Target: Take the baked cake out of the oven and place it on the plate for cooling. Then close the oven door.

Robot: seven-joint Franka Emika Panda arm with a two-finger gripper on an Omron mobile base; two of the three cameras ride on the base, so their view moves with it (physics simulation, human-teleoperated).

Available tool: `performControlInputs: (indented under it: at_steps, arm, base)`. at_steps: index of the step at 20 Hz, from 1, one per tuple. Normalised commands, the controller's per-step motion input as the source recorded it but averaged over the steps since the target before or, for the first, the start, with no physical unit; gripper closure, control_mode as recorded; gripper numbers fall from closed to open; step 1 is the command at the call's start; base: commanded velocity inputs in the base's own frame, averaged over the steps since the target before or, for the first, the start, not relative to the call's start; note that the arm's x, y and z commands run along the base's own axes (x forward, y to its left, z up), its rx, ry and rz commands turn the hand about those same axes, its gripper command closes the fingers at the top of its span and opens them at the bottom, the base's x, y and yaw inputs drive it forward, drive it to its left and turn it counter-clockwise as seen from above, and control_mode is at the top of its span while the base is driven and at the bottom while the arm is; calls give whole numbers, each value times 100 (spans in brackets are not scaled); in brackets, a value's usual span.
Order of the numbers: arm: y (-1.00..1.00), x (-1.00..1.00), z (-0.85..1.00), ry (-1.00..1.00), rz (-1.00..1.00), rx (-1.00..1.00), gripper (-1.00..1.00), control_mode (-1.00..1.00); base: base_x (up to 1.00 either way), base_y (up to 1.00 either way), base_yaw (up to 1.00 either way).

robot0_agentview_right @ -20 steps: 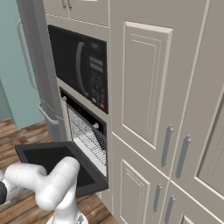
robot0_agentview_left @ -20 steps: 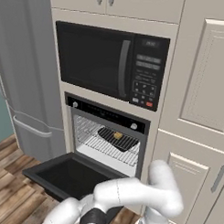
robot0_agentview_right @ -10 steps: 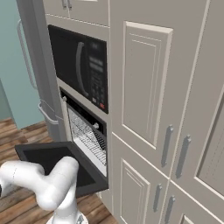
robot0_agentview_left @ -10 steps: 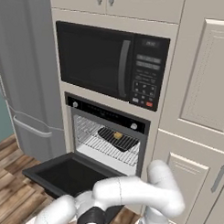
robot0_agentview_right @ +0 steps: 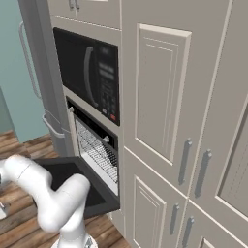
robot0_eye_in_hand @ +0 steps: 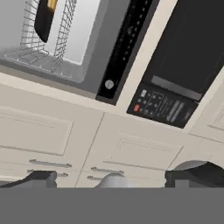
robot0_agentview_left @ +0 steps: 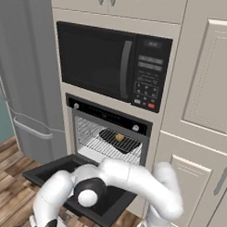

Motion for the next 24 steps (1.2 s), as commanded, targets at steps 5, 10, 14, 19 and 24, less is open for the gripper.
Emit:
performControlInputs:
  at_steps: [5,10,14,19,24]
  arm:
    - [-75,0,100,27,0,3,-100,-100]
    - [-71,0,100,41,0,13,-100,-100]
    - [-62,17,100,50,0,10,-100,-100]
    - [-28,63,35,50,0,4,-100,-100]
    - [-14,85,-17,60,1,0,-100,-100]
  base:
    - [0,0,0]
    - [0,0,0]
    - [0,0,0]
    - [0,0,0]
    - [0,0,0]
